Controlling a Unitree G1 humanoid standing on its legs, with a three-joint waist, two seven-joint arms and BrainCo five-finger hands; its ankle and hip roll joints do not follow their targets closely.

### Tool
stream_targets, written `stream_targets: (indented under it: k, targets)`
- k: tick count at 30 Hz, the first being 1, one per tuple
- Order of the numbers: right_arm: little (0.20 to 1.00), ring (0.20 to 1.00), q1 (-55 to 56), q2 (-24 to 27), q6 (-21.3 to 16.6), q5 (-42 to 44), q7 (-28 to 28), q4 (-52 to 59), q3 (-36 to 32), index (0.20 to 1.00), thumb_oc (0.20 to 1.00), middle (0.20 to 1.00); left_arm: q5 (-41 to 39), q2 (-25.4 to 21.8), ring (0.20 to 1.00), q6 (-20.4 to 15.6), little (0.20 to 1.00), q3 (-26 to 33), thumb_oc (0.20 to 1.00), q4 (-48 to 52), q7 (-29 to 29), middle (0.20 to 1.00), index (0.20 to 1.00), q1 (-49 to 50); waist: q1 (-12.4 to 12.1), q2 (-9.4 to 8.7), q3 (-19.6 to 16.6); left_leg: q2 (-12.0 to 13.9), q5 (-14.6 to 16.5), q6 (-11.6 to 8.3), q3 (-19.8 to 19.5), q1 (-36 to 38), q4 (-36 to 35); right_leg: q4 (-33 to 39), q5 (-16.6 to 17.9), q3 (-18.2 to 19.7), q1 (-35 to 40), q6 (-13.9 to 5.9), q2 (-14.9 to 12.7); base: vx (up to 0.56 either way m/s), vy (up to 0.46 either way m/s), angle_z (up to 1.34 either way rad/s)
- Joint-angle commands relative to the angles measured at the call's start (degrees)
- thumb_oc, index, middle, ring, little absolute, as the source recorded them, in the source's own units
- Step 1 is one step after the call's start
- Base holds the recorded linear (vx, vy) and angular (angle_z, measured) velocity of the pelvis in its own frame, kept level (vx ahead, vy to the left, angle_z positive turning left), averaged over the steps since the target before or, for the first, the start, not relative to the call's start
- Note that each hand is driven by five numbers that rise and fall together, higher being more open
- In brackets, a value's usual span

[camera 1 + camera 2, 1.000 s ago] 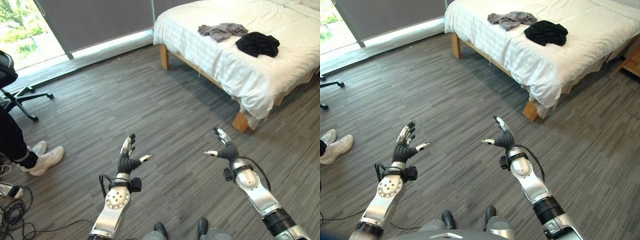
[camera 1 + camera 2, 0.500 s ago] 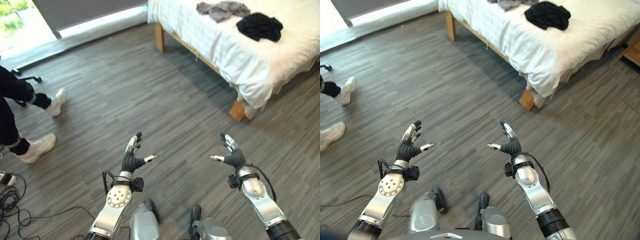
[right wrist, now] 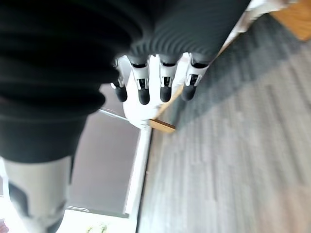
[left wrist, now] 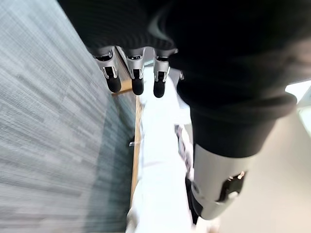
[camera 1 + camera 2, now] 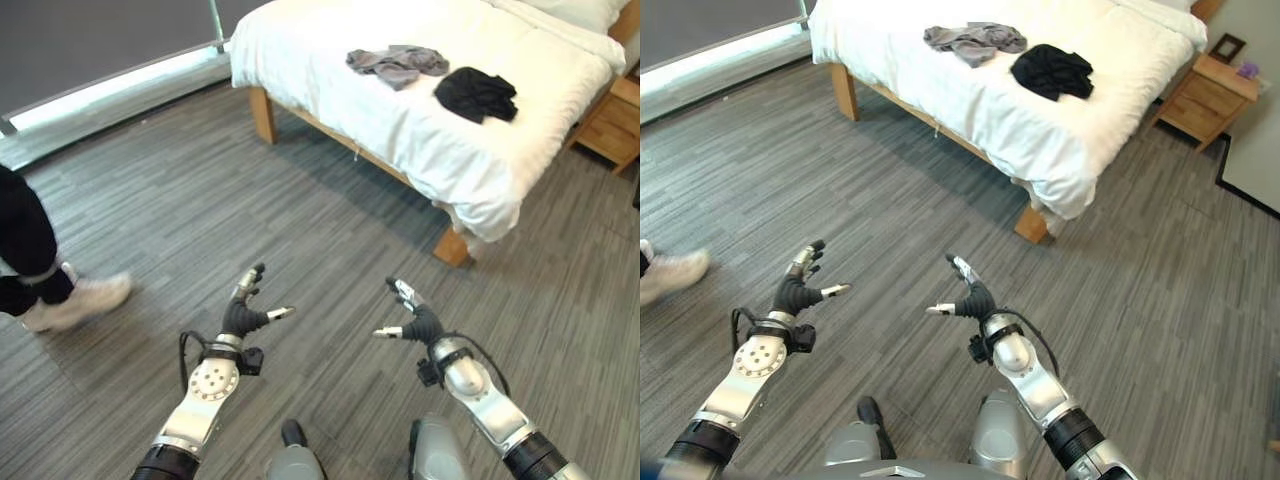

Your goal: Pick up bed clothes into laundry basket.

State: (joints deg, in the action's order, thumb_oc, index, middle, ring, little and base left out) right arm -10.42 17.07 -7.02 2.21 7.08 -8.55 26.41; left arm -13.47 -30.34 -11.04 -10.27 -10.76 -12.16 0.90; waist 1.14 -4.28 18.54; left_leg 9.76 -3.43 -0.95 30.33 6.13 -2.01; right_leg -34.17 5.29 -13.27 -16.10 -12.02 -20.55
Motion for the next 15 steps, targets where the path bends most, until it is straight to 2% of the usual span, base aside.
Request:
stream_targets:
  k: [1, 2, 3, 4, 5, 6, 7, 8, 9, 10, 11, 12, 13, 15]
  targets:
    - [1.0, 1.0, -2.6, 1.7, -3.4, -0.7, -0.2, 4.2, -2.8, 1.0, 1.0, 1.0, -2.1, 2.3, 1.0, -2.9, 1.0, -0.3, 1.0, 4.3, 1.1, 1.0, 1.0, 0.6, 1.6, 1.18, -0.2, 3.1, 5.1, -5.44, -3.1, -0.3, -3.0, 20.7, -7.8, -6.3, 14.5, 3.69, 5.8, 0.49, -0.034, 0.08]
    - [1.0, 1.0, -2.3, 2.0, -3.3, -0.4, -0.3, 4.0, -2.9, 1.0, 1.0, 1.0, -2.4, 2.6, 1.0, -2.8, 1.0, -0.4, 1.0, 4.0, 1.4, 1.0, 1.0, 0.8, 2.4, 0.6, -0.3, 2.0, 6.4, -5.74, -3.5, 1.0, -3.0, 26.3, -7.5, -6.3, 14.0, 3.78, 7.0, 0.31, -0.043, 0.14]
    - [1.0, 1.0, -2.3, 2.0, -3.3, -0.3, -0.3, 4.0, -2.9, 1.0, 1.0, 1.0, -2.4, 2.6, 1.0, -2.8, 1.0, -0.4, 1.0, 4.0, 1.4, 1.0, 1.0, 0.8, 2.5, 0.68, -0.4, 2.1, 6.2, -5.75, -3.6, 0.9, -3.0, 26.9, -7.1, -6.5, 14.2, 3.87, 7.2, 0.5, -0.062, 0.24]
    - [1.0, 1.0, -2.4, 2.2, -3.0, 0.3, 0.1, 3.2, -3.3, 1.0, 1.0, 1.0, -2.6, 3.6, 1.0, -2.8, 1.0, -0.3, 1.0, 2.4, 1.5, 1.0, 1.0, 0.3, 4.3, -0.3, -1.0, 0.5, 8.9, -6.34, -4.1, 3.5, -3.0, 36.5, -3.3, -7.2, 11.5, 3.15, 7.6, 0.49, -0.079, 0.42]
    - [1.0, 1.0, -2.4, 2.1, -3.0, 0.5, 0.2, 3.1, -3.5, 1.0, 1.0, 1.0, -2.6, 4.0, 1.0, -2.8, 1.0, 0.0, 1.0, 1.8, 1.5, 1.0, 1.0, -0.1, 4.8, -0.55, -0.9, 0.4, 9.9, -6.85, -3.8, 5.1, -3.0, 39.0, -1.6, -9.0, 9.5, 2.28, 6.5, 0.5, -0.07, 0.45]
    - [1.0, 1.0, -2.5, 2.1, -2.9, 0.5, 0.2, 3.1, -3.5, 1.0, 1.0, 1.0, -2.6, 4.0, 1.0, -2.8, 1.0, 0.0, 1.0, 1.8, 1.5, 1.0, 1.0, -0.1, 4.9, -0.43, -0.9, 0.5, 10.1, -6.85, -3.8, 5.2, -3.0, 39.0, -1.7, -9.1, 9.5, 2.15, 6.5, 0.45, -0.047, 0.55]
    - [1.0, 1.0, -2.6, 1.6, -2.8, 0.5, 0.3, 2.6, -3.5, 1.0, 1.0, 1.0, -2.2, 4.4, 1.0, -2.9, 1.0, 0.8, 1.0, 0.9, 1.4, 1.0, 1.0, -0.2, 4.8, -0.37, -1.0, 0.8, 12.3, -7.83, -2.0, 8.2, -3.0, 39.2, -1.9, -14.5, 5.8, 0.72, 3.8, 0.27, -0.021, 0.32]
    - [1.0, 1.0, -2.6, 1.6, -2.8, 0.4, 0.3, 2.5, -3.4, 1.0, 1.0, 1.0, -2.2, 4.5, 1.0, -2.9, 1.0, 0.8, 1.0, 0.8, 1.4, 1.0, 1.0, -0.2, 4.9, -0.41, -0.8, 0.9, 11.9, -7.85, -1.5, 8.1, -3.0, 39.2, -1.3, -15.3, 5.9, 0.97, 3.7, 0.74, -0.032, -0.02]
    - [1.0, 1.0, -2.6, 1.2, -2.8, 0.1, 0.4, 1.9, -2.9, 1.0, 1.0, 1.0, -1.5, 5.1, 1.0, -3.7, 1.0, 1.3, 1.0, 0.6, 1.3, 1.0, 1.0, 0.6, 4.6, -0.67, -1.7, -1.2, 15.6, -7.44, 0.5, 12.3, -3.0, 38.7, -1.4, -21.3, 5.6, 1.87, 2.5, 0.45, -0.008, -0.41]
    - [1.0, 1.0, -2.5, 1.3, -2.8, 0.1, 0.4, 1.9, -2.8, 1.0, 1.0, 1.0, -1.5, 5.1, 1.0, -3.8, 1.0, 1.3, 1.0, 0.5, 1.3, 1.0, 1.0, 0.6, 4.6, -0.64, -1.5, -1.2, 15.7, -7.38, 0.6, 12.6, -3.0, 38.7, -1.4, -21.3, 5.9, 1.81, 2.5, 0.67, -0.007, -0.66]
    - [1.0, 1.0, -2.0, 1.7, -2.9, -0.2, 0.4, 1.7, -3.1, 1.0, 1.0, 1.0, -1.0, 5.6, 1.0, -3.9, 1.0, 1.0, 1.0, -0.1, 1.0, 1.0, 1.0, 0.6, 5.4, -0.85, -2.1, -2.5, 17.2, -6.93, 0.3, 14.1, -3.0, 38.8, -1.0, -20.7, 6.7, 2.25, 2.9, 0.6, -0.026, -0.73]
    - [1.0, 1.0, -1.0, 2.7, -2.8, 0.0, -0.1, 1.8, -3.6, 1.0, 1.0, 1.0, -1.0, 6.5, 1.0, -4.0, 1.0, 0.8, 1.0, -0.2, 0.7, 1.0, 1.0, 0.9, 6.1, -0.27, -2.8, -4.1, 18.6, -6.55, -0.9, 17.2, -3.0, 38.8, 1.0, -20.7, 8.3, 2.64, 2.7, 0.76, -0.031, -0.49]
    - [1.0, 1.0, -1.2, 2.9, -2.8, 0.1, 0.0, 1.7, -3.5, 1.0, 1.0, 1.0, -1.0, 6.9, 1.0, -4.0, 1.0, 0.8, 1.0, -0.5, 0.3, 1.0, 1.0, 0.9, 6.3, 0.48, -2.8, -4.4, 18.2, -6.89, -0.6, 18.4, -2.7, 38.7, 1.8, -21.4, 9.7, 2.97, 2.5, 0.69, -0.055, 0.01]
    - [1.0, 1.0, -1.5, 3.3, -2.8, 0.6, 0.2, 1.2, -3.8, 1.0, 1.0, 1.0, -1.3, 7.3, 1.0, -4.0, 1.0, 0.5, 1.0, -0.9, -0.2, 1.0, 1.0, 0.3, 6.3, 1.15, -2.4, -2.6, 17.5, -8.84, 0.2, 17.6, 5.6, 38.9, 1.5, -22.1, 12.6, 4.05, 3.3, 0.39, -0.135, 0.14]
